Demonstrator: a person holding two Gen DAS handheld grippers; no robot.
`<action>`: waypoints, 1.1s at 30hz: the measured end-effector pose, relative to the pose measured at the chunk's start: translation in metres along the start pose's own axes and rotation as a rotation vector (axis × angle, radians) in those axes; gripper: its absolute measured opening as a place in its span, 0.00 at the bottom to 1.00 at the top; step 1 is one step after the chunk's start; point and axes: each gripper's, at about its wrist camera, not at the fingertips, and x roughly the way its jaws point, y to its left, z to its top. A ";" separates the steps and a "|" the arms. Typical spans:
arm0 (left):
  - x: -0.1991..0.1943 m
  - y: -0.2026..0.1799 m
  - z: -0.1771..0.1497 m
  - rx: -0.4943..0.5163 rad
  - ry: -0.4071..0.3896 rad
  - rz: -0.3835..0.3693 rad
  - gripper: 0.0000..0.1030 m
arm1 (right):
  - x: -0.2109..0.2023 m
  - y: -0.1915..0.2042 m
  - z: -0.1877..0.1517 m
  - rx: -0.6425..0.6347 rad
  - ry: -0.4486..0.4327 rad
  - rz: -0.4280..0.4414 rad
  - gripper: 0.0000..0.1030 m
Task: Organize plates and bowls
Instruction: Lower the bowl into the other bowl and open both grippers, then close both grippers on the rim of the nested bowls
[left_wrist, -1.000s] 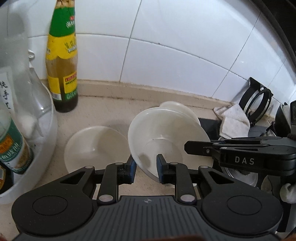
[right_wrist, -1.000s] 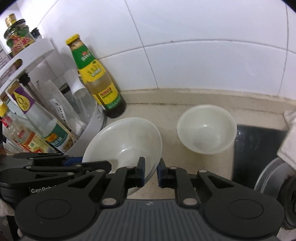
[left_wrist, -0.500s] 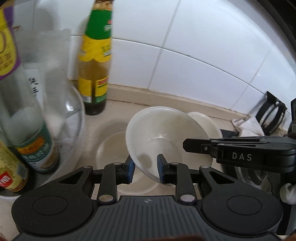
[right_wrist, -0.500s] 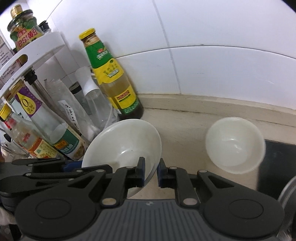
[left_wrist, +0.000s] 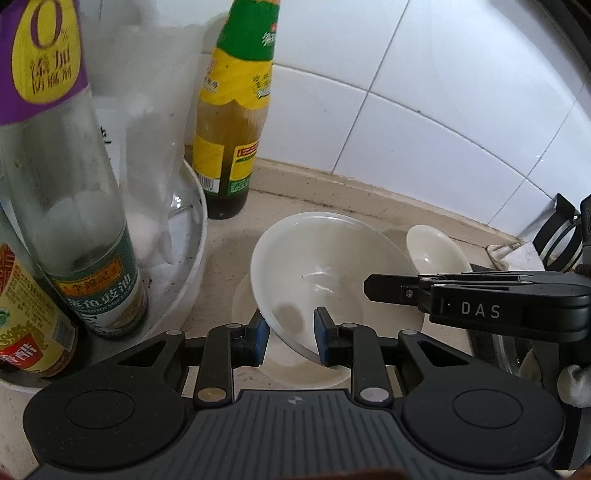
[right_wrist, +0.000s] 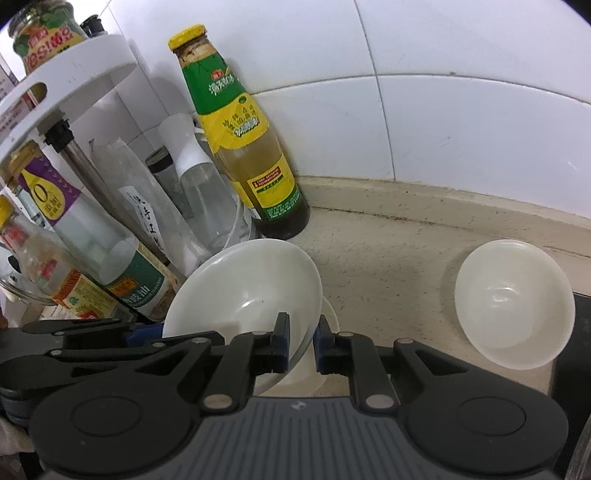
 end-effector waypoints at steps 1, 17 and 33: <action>0.001 0.001 0.000 -0.003 0.003 0.003 0.31 | 0.002 0.000 0.000 -0.001 0.002 0.000 0.15; 0.020 0.012 -0.005 -0.016 0.037 0.020 0.33 | 0.034 0.005 -0.006 -0.081 0.053 -0.051 0.18; 0.010 0.018 -0.018 0.014 0.014 0.074 0.50 | 0.034 -0.001 -0.007 -0.094 0.049 -0.110 0.23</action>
